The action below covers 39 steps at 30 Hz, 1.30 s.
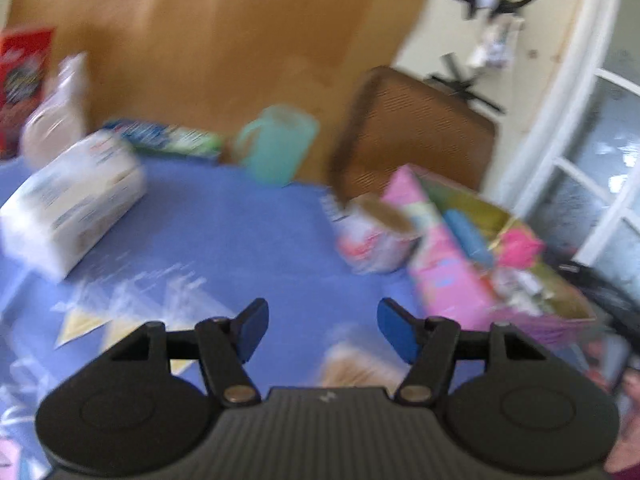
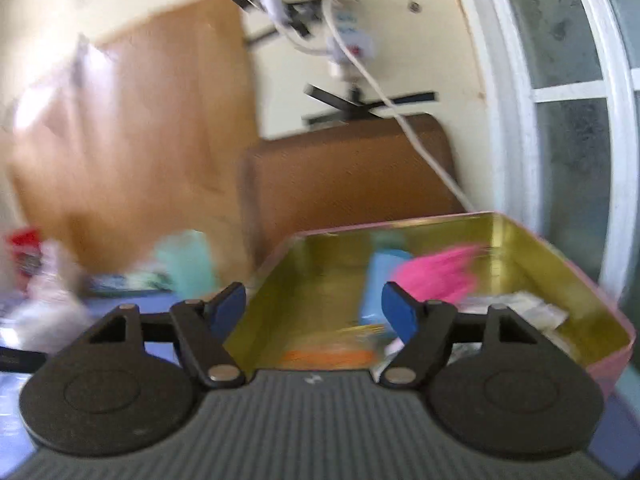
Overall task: Organize soft objects
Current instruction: 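Grasp the pink fuzzy sock with the right tool and drop it into the tin, then grasp the bag of cotton swabs with the right tool and drop it into the tin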
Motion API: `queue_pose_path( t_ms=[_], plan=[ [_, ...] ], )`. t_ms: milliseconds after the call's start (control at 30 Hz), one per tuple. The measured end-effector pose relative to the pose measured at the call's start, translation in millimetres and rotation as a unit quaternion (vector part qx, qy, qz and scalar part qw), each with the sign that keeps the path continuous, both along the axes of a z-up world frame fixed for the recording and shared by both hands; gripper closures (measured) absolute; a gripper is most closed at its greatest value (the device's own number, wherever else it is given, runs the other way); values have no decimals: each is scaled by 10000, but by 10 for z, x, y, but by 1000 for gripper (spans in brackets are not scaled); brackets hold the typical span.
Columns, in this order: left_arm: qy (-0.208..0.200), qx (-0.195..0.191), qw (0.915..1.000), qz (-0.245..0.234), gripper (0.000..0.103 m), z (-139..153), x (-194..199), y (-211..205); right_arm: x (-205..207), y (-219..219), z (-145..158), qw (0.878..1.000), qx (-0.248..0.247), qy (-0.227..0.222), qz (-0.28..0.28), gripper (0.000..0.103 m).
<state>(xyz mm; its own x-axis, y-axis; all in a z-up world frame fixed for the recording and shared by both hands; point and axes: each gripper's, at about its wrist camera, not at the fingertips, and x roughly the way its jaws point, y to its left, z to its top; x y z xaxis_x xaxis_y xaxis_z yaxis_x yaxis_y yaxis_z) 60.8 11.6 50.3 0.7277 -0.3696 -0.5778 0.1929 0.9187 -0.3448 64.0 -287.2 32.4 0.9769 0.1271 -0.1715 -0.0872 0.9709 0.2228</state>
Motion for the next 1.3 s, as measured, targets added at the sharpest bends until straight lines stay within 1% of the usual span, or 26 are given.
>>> queue_pose_path(
  t_ms=[67,100,133,200,233,267,333,367,400,433,467,500,567,600,667,733,800,867,933,1033,1067,1100,1133,1167,1233,1300],
  plan=[
    [195,-35,9998,50,40,-112,2,141,-144,106,-37,9980,145,23,610,26],
    [253,-75,9996,36,36,-158,7,180,-189,181,-70,9950,172,144,971,25],
    [290,-129,9995,-9,33,-192,9,200,-236,293,-128,9898,167,346,1373,25],
    [243,-176,9994,-187,32,-219,21,164,-298,524,-265,9798,59,750,1851,25],
    [204,-160,9992,-295,32,-217,43,104,-341,658,-333,9755,-68,923,1998,25],
    [148,-116,9989,-436,34,-228,37,46,-352,776,-406,9720,-196,1050,2094,25],
    [139,-25,9976,-673,43,-281,20,-53,-340,996,-501,9635,-418,1340,2279,26],
    [224,-31,9967,-785,51,-334,36,-91,-323,1090,-528,9598,-529,1420,2362,26],
    [335,-56,9958,-856,58,-398,38,-108,-328,1202,-534,9578,-681,1424,2401,26],
    [389,-118,9951,-904,58,-445,49,-126,-280,1293,-534,9561,-873,1400,2422,28],
    [323,-217,9954,-878,65,-463,28,-94,-226,1399,-532,9538,-1094,1383,2433,30],
    [354,-334,9950,-869,73,-466,21,-38,-165,1489,-528,9517,-1290,1380,2420,31],
    [394,-477,9962,-616,73,-445,-21,141,-40,1667,-483,9468,-1589,1321,2468,31],
    [404,-505,9969,-450,73,-439,-40,243,19,1693,-466,9437,-1618,1304,2573,31],
    [450,-686,9965,-166,74,-468,-96,491,69,1862,-435,9352,-1721,1205,2850,31],
    [521,-888,9947,49,69,-504,-146,702,90,2049,-415,9284,-1953,1034,2987,31],
    [485,-968,9938,242,55,-507,-204,865,69,2148,-411,9270,-2042,951,3000,30],
    [365,-904,9947,339,50,-495,-252,949,86,2176,-446,9262,-2026,1044,3005,30],
    [302,-835,9956,303,46,-482,-258,971,98,2192,-482,9275,-2006,1168,2929,29],
    [319,-774,9964,113,46,-494,-175,874,112,2114,-496,9347,-1754,1332,2791,26],
    [331,-730,9968,38,49,-509,-143,813,144,2101,-500,9363,-1662,1379,2771,26],
    [348,-670,9971,-49,61,-530,-117,742,157,2088,-498,9373,-1595,1390,2768,27],
    [338,-638,9973,-135,65,-549,-107,686,142,2107,-504,9375,-1605,1380,2763,42],
    [311,-656,9973,-143,67,-544,-111,643,134,2129,-500,9356,-1648,1339,2820,50],
    [282,-589,9978,-136,69,-479,-135,591,94,2162,-483,9359,-1723,1264,2800,57],
    [201,-579,9979,-186,69,-398,-163,557,54,2132,-454,9386,-1666,1196,2774,59]
  ],
)
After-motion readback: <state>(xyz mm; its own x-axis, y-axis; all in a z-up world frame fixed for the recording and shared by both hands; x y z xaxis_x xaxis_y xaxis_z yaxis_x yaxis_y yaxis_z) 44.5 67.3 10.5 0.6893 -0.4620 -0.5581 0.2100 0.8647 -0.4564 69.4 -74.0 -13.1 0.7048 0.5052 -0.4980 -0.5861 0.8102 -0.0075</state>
